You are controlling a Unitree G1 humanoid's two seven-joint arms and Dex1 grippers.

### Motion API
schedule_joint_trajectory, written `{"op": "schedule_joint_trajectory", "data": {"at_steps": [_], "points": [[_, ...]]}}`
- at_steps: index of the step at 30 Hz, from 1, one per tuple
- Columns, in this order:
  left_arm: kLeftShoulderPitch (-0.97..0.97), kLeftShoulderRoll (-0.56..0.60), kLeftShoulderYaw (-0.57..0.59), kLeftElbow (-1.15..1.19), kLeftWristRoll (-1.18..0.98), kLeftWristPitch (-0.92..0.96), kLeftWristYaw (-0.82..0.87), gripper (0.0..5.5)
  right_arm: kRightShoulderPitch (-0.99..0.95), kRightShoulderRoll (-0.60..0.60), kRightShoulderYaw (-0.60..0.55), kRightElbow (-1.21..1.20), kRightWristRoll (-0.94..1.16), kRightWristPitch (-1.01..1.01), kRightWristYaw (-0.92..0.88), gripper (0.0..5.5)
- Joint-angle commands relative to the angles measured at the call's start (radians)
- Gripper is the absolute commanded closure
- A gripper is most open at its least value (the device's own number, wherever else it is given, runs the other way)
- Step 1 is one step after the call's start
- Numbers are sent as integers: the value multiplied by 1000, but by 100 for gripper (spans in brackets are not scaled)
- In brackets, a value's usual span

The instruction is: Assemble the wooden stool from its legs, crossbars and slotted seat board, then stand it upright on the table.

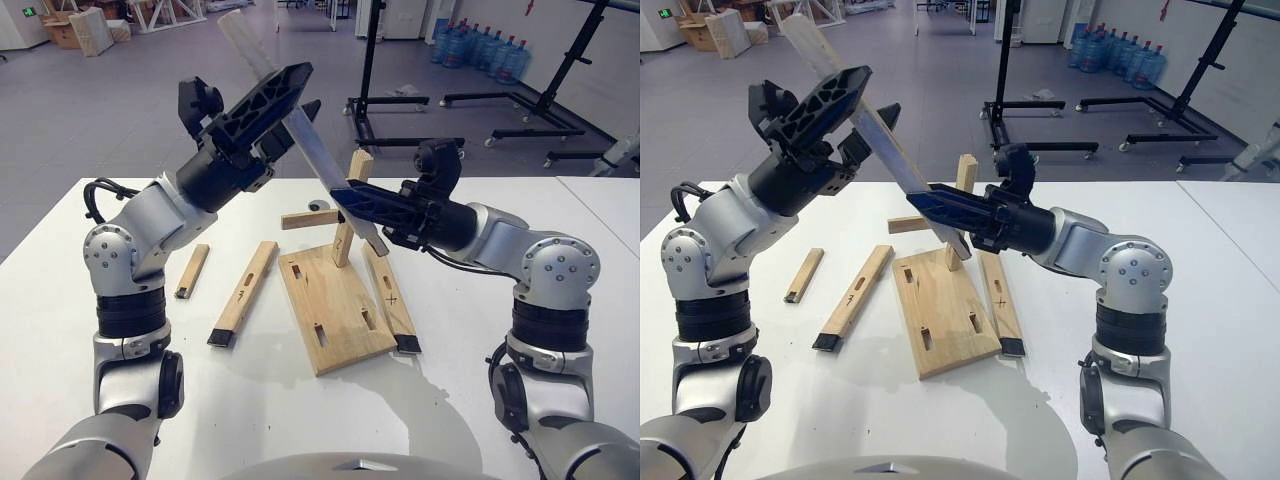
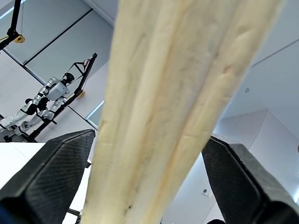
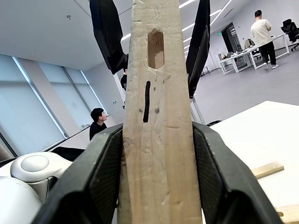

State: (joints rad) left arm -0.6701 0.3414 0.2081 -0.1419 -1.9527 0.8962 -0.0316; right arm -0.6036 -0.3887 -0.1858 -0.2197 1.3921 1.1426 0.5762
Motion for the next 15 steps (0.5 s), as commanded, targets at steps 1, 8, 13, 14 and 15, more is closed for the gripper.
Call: {"op": "schedule_joint_trajectory", "data": {"at_steps": [1,8,13,14,15], "points": [[-29,14,-8,14,1,-13,4,148,16,-7,11,-16,-1,-13,4,350],[-21,32,-15,13,9,-7,-2,162,23,-10,18,-16,7,-22,1,350],[-15,34,-21,10,12,-10,-1,232,26,-9,22,-20,11,-24,-1,350],[-15,35,-22,10,13,-10,-1,249,26,-8,23,-19,12,-25,-2,350],[-15,36,-23,10,15,-9,-1,263,25,-7,23,-18,12,-25,-2,350]]}}
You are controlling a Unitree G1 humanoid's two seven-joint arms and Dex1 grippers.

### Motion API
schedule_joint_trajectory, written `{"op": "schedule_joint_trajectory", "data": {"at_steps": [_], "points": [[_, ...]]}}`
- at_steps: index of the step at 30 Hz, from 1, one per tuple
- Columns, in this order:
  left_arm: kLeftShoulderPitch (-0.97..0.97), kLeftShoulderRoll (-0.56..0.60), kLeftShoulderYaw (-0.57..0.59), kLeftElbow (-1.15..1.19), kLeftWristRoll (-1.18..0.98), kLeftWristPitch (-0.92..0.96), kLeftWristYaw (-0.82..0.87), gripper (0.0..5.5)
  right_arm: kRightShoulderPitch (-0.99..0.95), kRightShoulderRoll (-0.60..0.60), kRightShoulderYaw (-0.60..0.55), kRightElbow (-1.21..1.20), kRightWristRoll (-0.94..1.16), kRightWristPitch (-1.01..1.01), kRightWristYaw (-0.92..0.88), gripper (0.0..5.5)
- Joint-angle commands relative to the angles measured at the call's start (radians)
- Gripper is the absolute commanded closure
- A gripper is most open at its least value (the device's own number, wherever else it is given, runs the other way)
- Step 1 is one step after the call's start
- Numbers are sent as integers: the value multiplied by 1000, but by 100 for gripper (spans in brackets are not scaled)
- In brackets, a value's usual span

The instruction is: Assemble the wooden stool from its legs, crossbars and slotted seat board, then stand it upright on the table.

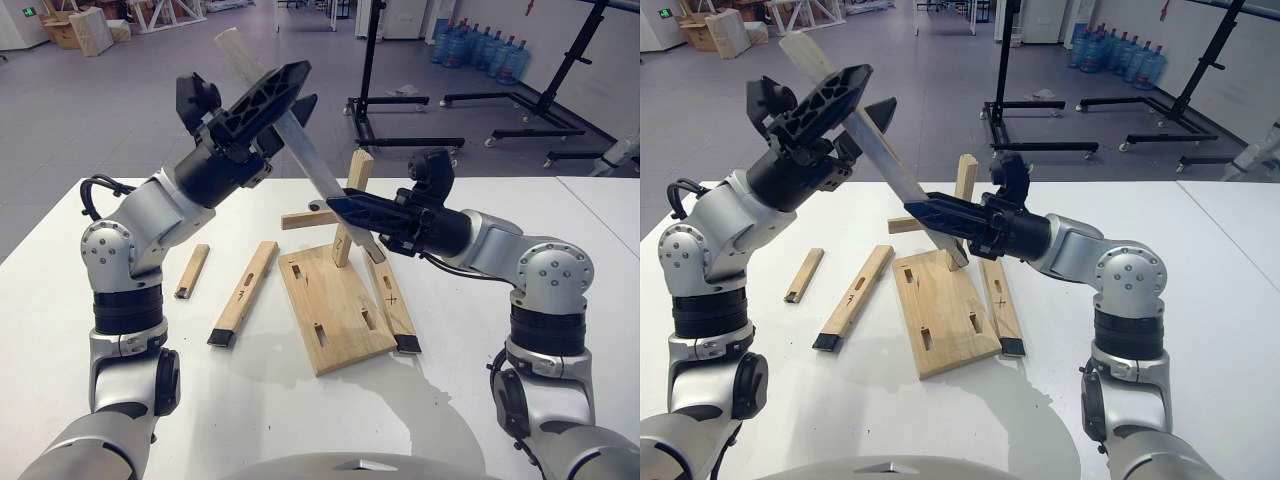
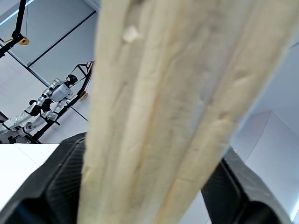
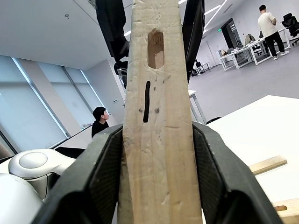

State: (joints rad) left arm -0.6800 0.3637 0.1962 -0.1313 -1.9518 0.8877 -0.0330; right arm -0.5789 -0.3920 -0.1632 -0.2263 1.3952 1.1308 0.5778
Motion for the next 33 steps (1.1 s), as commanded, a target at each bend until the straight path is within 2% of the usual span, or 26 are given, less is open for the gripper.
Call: {"op": "schedule_joint_trajectory", "data": {"at_steps": [1,3,11,12,18,23,27,30,33], "points": [[-3,15,-13,-2,14,0,0,283,1,-4,1,-12,10,-14,-4,350],[1,20,-14,-7,17,5,-5,304,1,-4,1,-11,10,-16,-6,350],[20,41,-13,-17,42,8,-16,312,-7,-9,1,-9,-8,-32,0,350],[21,44,-11,-16,48,7,-16,313,-3,-11,6,-13,-14,-31,5,312],[26,60,-8,-2,112,12,-56,342,28,-40,15,-42,-33,-33,23,229],[37,81,-9,12,204,21,-109,348,49,-125,-69,-47,69,-10,28,133],[42,144,2,12,333,28,-181,348,52,-237,-164,-23,84,-26,30,69],[61,236,22,-24,478,12,-281,348,108,-345,-179,-50,-34,-49,83,18],[123,320,51,-69,630,-35,-384,348,209,-382,-103,-110,-206,-118,125,10]]}}
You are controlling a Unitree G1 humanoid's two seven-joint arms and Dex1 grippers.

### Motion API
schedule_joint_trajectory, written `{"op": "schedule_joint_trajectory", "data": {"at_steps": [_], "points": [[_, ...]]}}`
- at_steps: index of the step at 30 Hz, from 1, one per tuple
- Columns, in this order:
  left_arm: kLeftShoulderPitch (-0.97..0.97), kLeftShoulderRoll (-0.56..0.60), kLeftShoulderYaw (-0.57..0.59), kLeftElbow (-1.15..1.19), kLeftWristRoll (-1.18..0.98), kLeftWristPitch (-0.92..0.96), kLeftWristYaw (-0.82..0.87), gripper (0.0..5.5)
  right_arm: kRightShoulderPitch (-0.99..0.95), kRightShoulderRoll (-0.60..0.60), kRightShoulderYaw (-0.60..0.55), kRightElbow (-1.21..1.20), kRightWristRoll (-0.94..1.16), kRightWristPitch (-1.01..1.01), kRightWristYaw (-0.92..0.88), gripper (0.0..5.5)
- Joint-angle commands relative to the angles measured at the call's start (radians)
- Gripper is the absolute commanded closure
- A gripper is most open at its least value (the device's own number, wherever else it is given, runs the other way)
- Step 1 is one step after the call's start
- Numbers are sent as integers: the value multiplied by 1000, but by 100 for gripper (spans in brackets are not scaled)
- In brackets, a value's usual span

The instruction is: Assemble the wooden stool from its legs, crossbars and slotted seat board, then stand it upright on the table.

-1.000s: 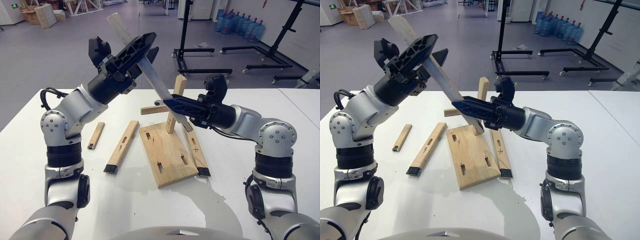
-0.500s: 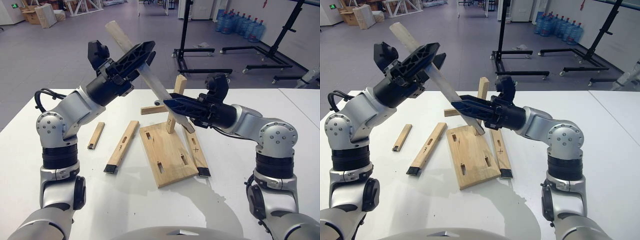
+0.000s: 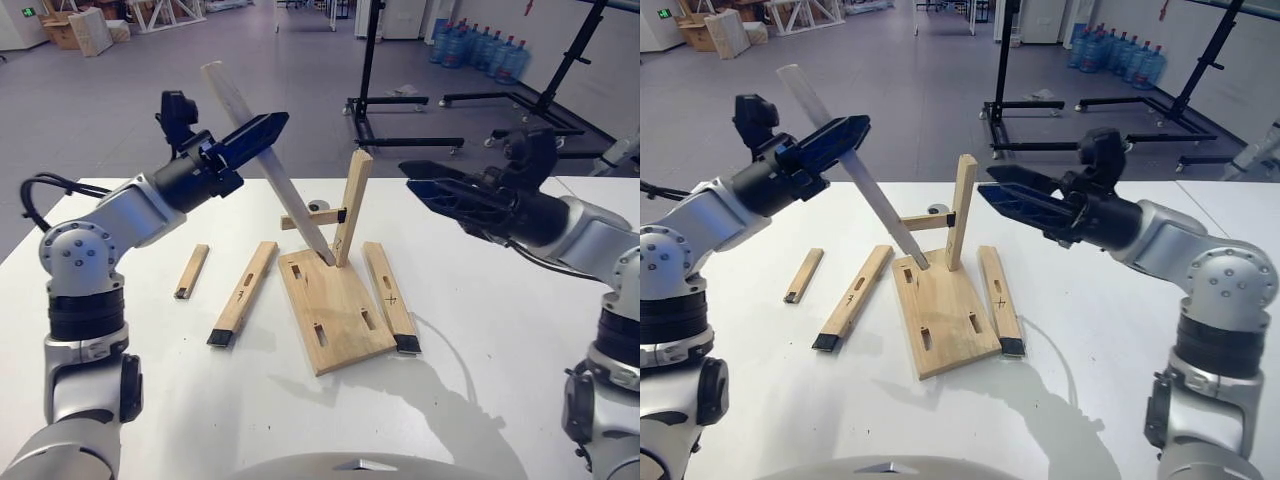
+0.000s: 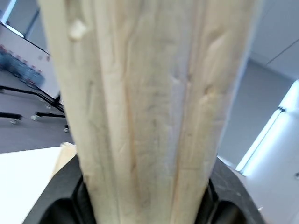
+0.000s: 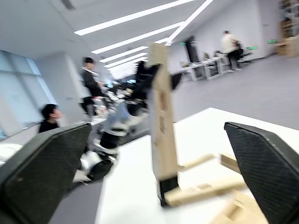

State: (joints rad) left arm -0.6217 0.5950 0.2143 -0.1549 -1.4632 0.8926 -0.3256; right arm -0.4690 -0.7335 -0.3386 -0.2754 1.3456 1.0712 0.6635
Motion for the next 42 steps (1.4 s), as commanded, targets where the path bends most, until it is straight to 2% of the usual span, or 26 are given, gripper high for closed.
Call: {"op": "schedule_joint_trajectory", "data": {"at_steps": [1,4,7,10,14,21,29,42], "points": [[91,110,38,-58,200,-62,-117,348,128,-29,113,-80,-219,-89,29,10],[174,154,49,-87,362,-129,-154,348,206,8,255,-110,-422,-198,1,10],[250,162,24,-97,564,-284,-226,348,259,60,383,-141,-570,-279,-26,10],[291,69,23,-74,687,-473,-269,348,273,93,527,-146,-733,-354,-44,10],[314,18,11,-30,684,-440,-280,348,257,109,661,-100,-937,-451,-56,10],[285,-82,27,114,580,-283,-278,348,212,123,747,6,-1162,-477,-82,10],[249,-141,49,146,533,-214,-281,348,223,20,885,-45,-1351,-506,40,10],[263,-196,15,131,569,-206,-296,348,347,-132,910,5,-1440,-606,177,10]]}}
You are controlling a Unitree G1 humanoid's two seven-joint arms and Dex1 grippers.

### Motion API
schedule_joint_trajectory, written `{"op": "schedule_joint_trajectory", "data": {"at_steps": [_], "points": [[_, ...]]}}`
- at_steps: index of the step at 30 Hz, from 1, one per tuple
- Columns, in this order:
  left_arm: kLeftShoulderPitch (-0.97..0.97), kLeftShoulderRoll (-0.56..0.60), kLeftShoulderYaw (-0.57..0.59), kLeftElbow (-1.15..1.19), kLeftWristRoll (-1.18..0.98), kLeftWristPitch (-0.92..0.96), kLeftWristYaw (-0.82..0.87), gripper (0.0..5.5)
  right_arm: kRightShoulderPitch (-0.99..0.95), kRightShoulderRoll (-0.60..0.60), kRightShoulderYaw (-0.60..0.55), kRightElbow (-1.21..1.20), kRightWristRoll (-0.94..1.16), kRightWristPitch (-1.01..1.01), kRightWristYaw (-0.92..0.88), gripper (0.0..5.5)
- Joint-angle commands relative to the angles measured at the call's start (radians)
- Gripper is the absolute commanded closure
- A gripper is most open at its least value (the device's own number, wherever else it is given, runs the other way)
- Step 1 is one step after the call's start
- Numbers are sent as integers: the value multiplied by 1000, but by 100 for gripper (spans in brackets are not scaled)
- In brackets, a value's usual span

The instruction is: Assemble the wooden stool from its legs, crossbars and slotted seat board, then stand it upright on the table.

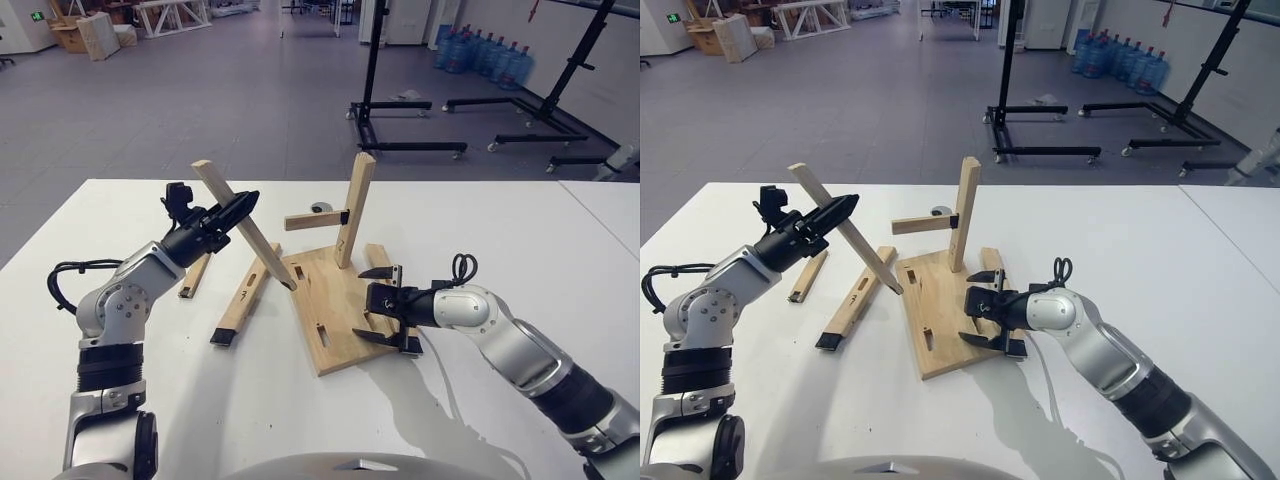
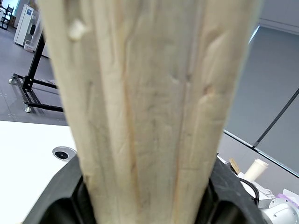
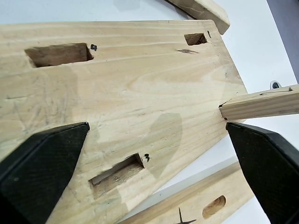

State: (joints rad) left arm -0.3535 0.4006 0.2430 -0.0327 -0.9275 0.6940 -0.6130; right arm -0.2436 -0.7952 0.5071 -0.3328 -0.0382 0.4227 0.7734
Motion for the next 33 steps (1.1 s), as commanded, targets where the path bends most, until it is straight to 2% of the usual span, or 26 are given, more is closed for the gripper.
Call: {"op": "schedule_joint_trajectory", "data": {"at_steps": [1,8,14,18,23,28,33], "points": [[-11,-2,-20,14,47,-16,-14,348,132,-77,68,65,-60,32,70,10],[-86,-26,-19,70,82,-43,-26,348,83,-26,-8,-4,63,100,96,10],[-173,1,-17,155,92,-55,-128,348,-106,56,-237,-51,279,257,121,10],[-222,43,-54,247,157,-75,-225,348,-127,63,-260,-36,288,269,114,10],[-268,71,-49,382,197,-138,-370,348,-103,37,-302,-11,295,254,125,10],[-222,43,-121,410,357,-374,-437,348,-63,36,-363,10,309,251,108,10],[-236,12,-73,427,261,-291,-505,348,-28,46,-384,-5,315,255,99,10]]}}
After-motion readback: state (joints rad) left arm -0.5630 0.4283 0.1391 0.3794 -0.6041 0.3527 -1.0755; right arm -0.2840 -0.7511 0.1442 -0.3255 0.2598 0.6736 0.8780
